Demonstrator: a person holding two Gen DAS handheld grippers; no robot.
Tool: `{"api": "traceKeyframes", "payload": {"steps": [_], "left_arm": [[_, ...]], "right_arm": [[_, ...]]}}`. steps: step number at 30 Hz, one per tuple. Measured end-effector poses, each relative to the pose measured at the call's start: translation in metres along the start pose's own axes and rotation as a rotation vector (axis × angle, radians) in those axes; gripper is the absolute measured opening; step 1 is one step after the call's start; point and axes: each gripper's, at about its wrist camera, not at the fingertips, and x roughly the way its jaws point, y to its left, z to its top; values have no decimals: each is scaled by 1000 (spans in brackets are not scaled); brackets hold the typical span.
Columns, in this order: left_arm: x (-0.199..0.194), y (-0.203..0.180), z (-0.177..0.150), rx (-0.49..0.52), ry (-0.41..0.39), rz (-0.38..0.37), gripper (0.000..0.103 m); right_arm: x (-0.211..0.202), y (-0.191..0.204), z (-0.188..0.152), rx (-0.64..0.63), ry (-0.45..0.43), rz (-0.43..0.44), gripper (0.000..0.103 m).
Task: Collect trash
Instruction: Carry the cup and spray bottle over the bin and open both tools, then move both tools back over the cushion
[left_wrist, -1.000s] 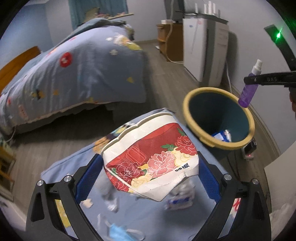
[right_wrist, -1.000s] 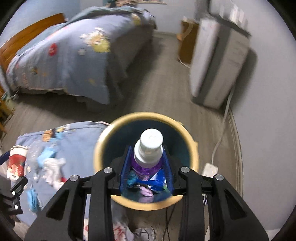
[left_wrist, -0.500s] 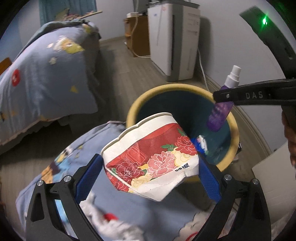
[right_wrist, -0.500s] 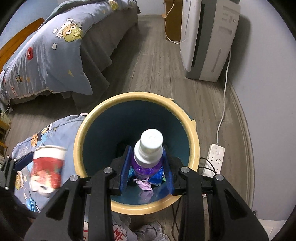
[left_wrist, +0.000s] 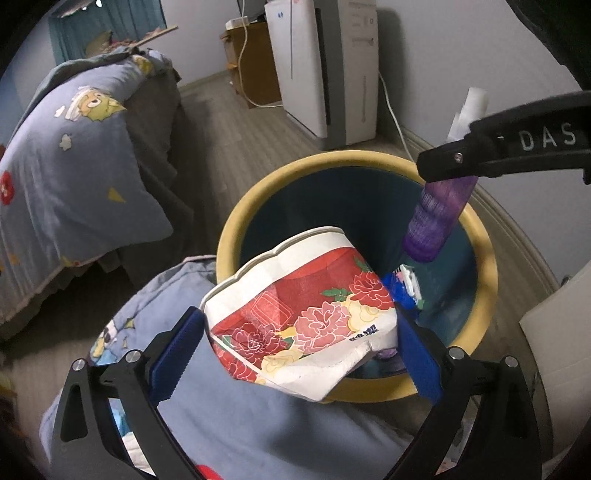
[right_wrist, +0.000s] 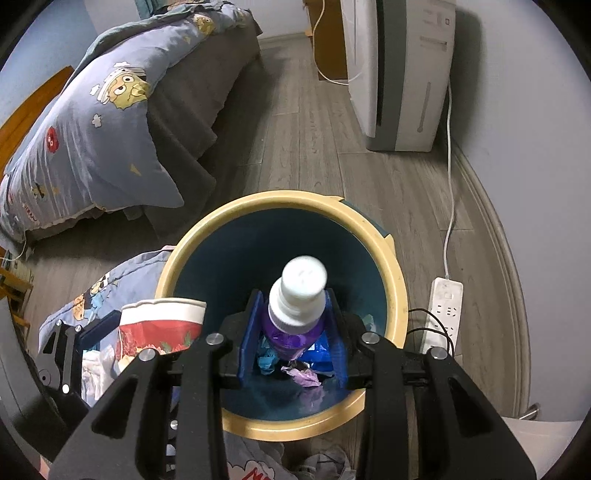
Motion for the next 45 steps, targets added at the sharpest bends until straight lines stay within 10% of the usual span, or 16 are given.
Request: {"api": "traceKeyframes", "payload": {"steps": [5,15,20,45], "left_arm": [[-6,6,-1,-33,-29,-41,98],[-16,7,-3,-18,-39,-4,98],[-44,26,-16,-52,-58,37,98],[-226,220,-181,-494,-51,306,98]], "right_arm": [[-3,-4,2,25,-19,-18,62],[-5,-9,2,57,-15,-26,65],[-13,0,2,53,-36,-12,98],[-54,177,-50,-269,-59,65,97]]}}
